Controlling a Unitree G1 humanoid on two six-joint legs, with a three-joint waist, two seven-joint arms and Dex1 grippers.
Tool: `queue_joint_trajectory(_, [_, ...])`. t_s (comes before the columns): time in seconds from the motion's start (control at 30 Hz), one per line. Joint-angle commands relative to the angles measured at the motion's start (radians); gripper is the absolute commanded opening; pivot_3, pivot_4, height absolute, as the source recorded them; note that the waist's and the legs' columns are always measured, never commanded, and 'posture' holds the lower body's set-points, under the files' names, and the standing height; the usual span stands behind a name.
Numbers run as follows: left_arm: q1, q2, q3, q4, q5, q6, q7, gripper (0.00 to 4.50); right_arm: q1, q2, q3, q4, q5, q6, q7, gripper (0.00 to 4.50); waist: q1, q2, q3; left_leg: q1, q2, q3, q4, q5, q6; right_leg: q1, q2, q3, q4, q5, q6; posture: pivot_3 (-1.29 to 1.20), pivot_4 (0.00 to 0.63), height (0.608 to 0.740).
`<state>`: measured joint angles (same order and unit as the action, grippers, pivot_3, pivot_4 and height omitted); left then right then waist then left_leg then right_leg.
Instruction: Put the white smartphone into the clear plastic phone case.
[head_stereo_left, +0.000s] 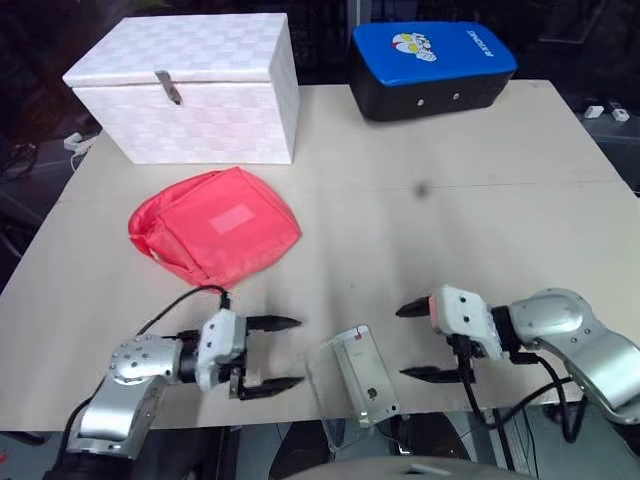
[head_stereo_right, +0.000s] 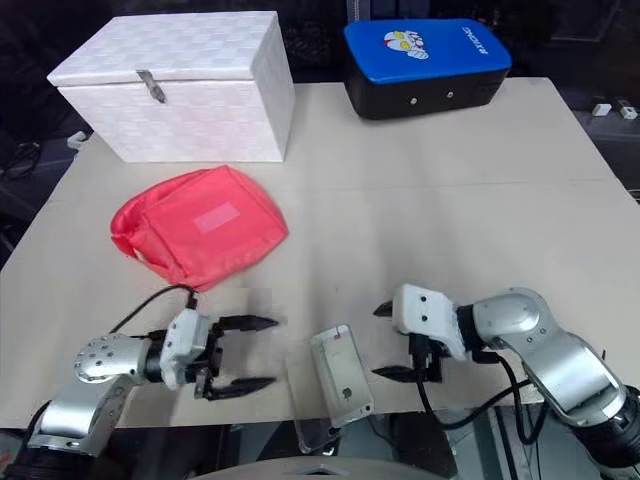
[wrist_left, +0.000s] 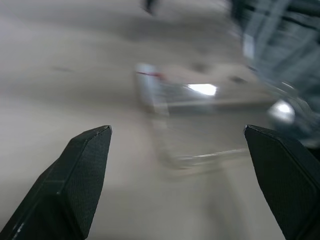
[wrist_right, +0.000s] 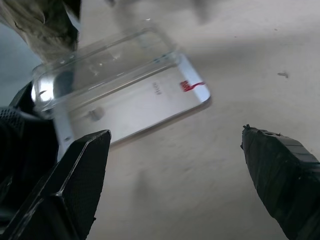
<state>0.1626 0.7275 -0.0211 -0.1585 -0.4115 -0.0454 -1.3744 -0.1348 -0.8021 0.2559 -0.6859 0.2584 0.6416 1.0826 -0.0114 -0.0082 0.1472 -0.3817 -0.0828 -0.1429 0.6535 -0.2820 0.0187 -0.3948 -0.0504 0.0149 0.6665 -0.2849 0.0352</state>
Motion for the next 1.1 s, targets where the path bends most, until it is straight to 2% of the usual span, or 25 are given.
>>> queue_joint_trajectory(0.03, [-0.035,0.034,-0.067,-0.039,0.060,0.035,-0.003,4.34,0.033,-0.011,-0.020,-0.045,0.008,-0.056,-0.019,4.42,0.000,0.000,0.000,0.000,0.000,0.000,0.000,0.000,0.000,0.000,0.000,0.000,0.000,0.000,0.000,0.00,0.150,0.740])
queue_joint_trajectory(0.17, [-0.104,0.037,-0.135,-0.020,0.109,0.123,0.037,4.34,0.070,-0.018,-0.013,-0.067,-0.007,-0.063,-0.059,4.42,0.005,0.000,0.000,0.001,0.000,0.000,0.000,0.000,0.000,0.000,0.000,0.000,0.002,0.000,0.000,0.00,0.150,0.740])
queue_joint_trajectory(0.33, [-0.134,0.053,-0.162,-0.004,0.129,0.190,0.054,4.34,0.105,-0.033,-0.037,-0.104,0.008,-0.039,-0.096,4.42,0.008,0.001,-0.001,0.002,0.000,0.000,0.001,0.000,0.000,0.002,0.000,0.000,0.003,0.000,0.000,0.00,0.150,0.740])
queue_joint_trajectory(0.43, [-0.136,0.069,-0.179,0.040,0.163,0.154,0.046,3.57,0.135,-0.042,-0.058,-0.128,0.021,-0.026,-0.119,4.50,0.011,0.001,-0.001,0.003,0.000,0.000,0.001,0.000,0.000,0.002,0.000,0.000,0.004,0.000,0.000,0.00,0.150,0.740])
queue_joint_trajectory(0.5, [-0.145,0.074,-0.181,0.089,0.178,0.130,0.048,2.46,0.152,-0.046,-0.064,-0.144,0.028,-0.020,-0.132,4.50,0.007,0.002,-0.002,0.003,0.000,0.000,0.001,0.000,0.000,0.002,0.000,0.000,0.005,0.000,0.000,0.00,0.150,0.740])
queue_joint_trajectory(0.53, [-0.150,0.078,-0.179,0.106,0.181,0.126,0.050,2.36,0.157,-0.047,-0.067,-0.150,0.031,-0.017,-0.138,4.50,0.003,0.003,-0.003,0.003,0.000,0.000,0.001,0.000,0.000,0.002,0.000,0.000,0.005,0.000,0.000,0.00,0.150,0.740])
queue_joint_trajectory(0.57, [-0.156,0.086,-0.176,0.118,0.181,0.114,0.044,1.75,0.162,-0.048,-0.068,-0.155,0.034,-0.014,-0.143,4.50,0.002,0.005,-0.004,0.003,0.000,0.000,0.001,0.000,0.000,0.002,0.000,0.000,0.006,0.000,0.000,0.00,0.150,0.740])
queue_joint_trajectory(0.67, [-0.167,0.105,-0.154,0.128,0.154,0.106,0.025,0.53,0.168,-0.050,-0.073,-0.156,0.040,-0.016,-0.155,4.50,-0.001,0.007,-0.006,0.004,0.000,0.000,0.001,0.000,0.000,0.002,0.000,0.001,0.006,0.000,0.000,0.00,0.150,0.740])
queue_joint_trajectory(0.73, [-0.173,0.115,-0.127,0.125,0.121,0.117,0.018,0.07,0.166,-0.049,-0.074,-0.152,0.041,-0.017,-0.163,4.50,-0.002,0.007,-0.006,0.005,0.000,0.000,0.001,0.000,0.000,0.002,0.000,0.001,0.008,0.000,0.000,0.00,0.150,0.740])
queue_joint_trajectory(0.87, [-0.194,0.143,-0.077,0.097,0.056,0.176,0.016,0.07,0.162,-0.042,-0.074,-0.142,0.043,-0.024,-0.179,4.50,-0.003,0.007,-0.006,0.005,0.000,0.000,0.001,0.000,0.000,0.002,0.000,0.001,0.010,0.000,0.000,0.00,0.150,0.740])
queue_joint_trajectory(0.93, [-0.211,0.125,-0.034,0.074,-0.008,0.223,0.045,0.07,0.160,-0.038,-0.069,-0.136,0.037,-0.035,-0.188,4.50,-0.002,0.007,-0.006,0.005,0.000,0.000,0.001,0.000,0.000,0.001,0.000,0.001,0.010,0.000,0.000,0.00,0.150,0.740])
queue_joint_trajectory(1.1, [-0.481,0.027,0.075,0.288,-0.033,0.184,0.150,0.07,0.135,0.001,-0.092,-0.126,0.066,-0.037,-0.211,4.50,0.019,0.004,-0.003,0.001,0.000,-0.003,0.010,0.001,-0.002,0.000,0.001,-0.004,0.012,0.000,0.000,0.00,0.150,0.740])
